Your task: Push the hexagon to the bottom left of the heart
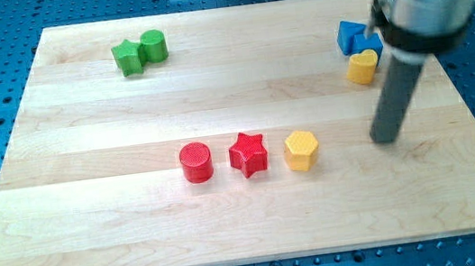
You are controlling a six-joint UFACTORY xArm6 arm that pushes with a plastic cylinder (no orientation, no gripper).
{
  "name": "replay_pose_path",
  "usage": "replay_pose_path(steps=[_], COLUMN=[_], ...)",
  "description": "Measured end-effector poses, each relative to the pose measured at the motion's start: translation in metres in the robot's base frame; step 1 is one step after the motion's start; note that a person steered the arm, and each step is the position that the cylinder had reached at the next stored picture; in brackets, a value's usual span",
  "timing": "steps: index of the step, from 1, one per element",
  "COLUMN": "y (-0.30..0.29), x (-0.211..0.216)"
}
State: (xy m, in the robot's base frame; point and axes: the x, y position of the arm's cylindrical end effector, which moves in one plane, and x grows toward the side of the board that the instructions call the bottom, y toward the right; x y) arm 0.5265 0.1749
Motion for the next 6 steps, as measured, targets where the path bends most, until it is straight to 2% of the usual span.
replay_pose_path(steps=[1,2,3,4,5,6], y=[-0.099,-0.215,-0.21,-0.176,-0.143,-0.12], x=[0.027,0.028,0.021,-0.011,-0.014,0.019])
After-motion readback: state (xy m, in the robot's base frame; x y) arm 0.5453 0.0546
